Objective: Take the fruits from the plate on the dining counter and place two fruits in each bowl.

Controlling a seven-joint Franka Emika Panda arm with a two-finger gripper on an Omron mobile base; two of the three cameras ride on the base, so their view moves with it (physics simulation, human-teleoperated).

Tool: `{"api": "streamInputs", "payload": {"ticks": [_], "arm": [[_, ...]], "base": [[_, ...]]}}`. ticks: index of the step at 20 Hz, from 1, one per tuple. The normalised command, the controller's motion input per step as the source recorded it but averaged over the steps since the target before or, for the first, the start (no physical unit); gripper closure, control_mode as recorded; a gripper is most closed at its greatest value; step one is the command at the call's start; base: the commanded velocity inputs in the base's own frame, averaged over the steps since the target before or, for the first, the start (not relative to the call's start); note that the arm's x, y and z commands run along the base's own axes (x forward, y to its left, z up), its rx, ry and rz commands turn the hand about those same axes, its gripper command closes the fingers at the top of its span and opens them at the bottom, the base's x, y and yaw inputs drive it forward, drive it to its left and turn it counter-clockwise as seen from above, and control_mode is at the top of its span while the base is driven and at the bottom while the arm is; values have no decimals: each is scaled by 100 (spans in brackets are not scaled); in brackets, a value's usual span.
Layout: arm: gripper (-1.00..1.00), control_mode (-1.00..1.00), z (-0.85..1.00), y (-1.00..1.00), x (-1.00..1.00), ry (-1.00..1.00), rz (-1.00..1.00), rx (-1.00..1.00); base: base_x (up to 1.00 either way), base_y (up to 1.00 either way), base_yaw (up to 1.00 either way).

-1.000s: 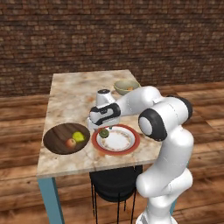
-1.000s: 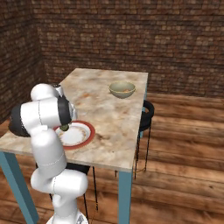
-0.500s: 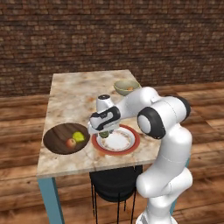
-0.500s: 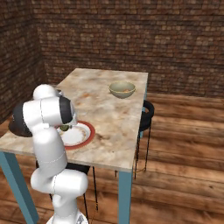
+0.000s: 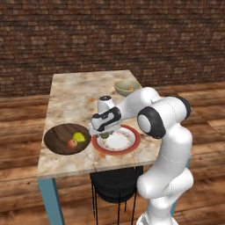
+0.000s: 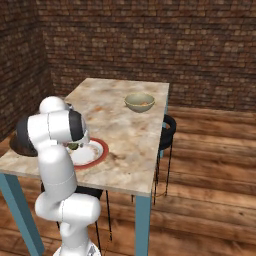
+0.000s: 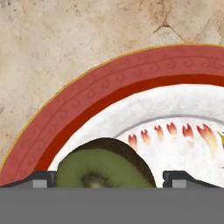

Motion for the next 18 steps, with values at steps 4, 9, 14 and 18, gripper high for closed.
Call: {"api": "streamInputs", "payload": {"ticks": [4,9,14,18], "arm": [[100,-100,-11,0,0,0,0,0],[100,-100,-1,0,0,0,0,0],[100,-100,22,-12,-18,0,0,0],[100,-100,85,-28,-67,0,0,0]], "base": [[0,0,0],[0,0,0],[0,0,0],[0,0,0]]}}
